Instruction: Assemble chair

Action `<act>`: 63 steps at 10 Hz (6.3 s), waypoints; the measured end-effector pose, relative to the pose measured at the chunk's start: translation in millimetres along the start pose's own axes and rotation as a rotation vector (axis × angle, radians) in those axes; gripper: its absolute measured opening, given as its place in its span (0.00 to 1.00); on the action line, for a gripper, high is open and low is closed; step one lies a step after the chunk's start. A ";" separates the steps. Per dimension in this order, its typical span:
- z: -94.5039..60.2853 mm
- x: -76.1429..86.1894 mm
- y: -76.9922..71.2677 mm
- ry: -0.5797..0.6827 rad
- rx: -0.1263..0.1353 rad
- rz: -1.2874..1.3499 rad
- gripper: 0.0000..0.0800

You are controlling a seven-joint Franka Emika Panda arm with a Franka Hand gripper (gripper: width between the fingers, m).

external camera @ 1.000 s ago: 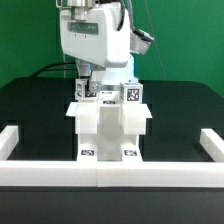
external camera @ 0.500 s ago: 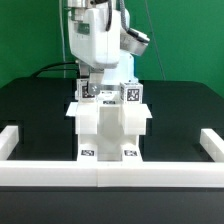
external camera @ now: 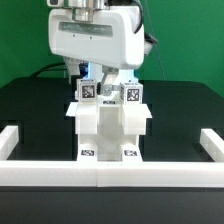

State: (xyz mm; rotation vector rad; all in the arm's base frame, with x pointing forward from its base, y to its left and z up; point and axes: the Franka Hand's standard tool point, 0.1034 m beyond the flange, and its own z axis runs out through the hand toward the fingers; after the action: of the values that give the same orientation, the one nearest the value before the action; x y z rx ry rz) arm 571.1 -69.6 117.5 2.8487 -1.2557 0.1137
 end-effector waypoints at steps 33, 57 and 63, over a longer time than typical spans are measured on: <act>1.1 2.7 3.8 0.001 0.001 0.211 0.36; 5.2 1.2 4.7 -0.002 -0.010 -0.301 0.81; 5.4 2.4 6.5 -0.004 -0.011 -0.672 0.81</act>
Offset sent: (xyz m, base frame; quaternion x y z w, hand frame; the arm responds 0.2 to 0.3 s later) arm -0.0003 -0.0001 0.0017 -0.0045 0.0062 -0.1979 0.9802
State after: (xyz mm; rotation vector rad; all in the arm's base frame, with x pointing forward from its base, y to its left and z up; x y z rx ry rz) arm 568.2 -76.0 112.2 3.0733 -0.2444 0.0811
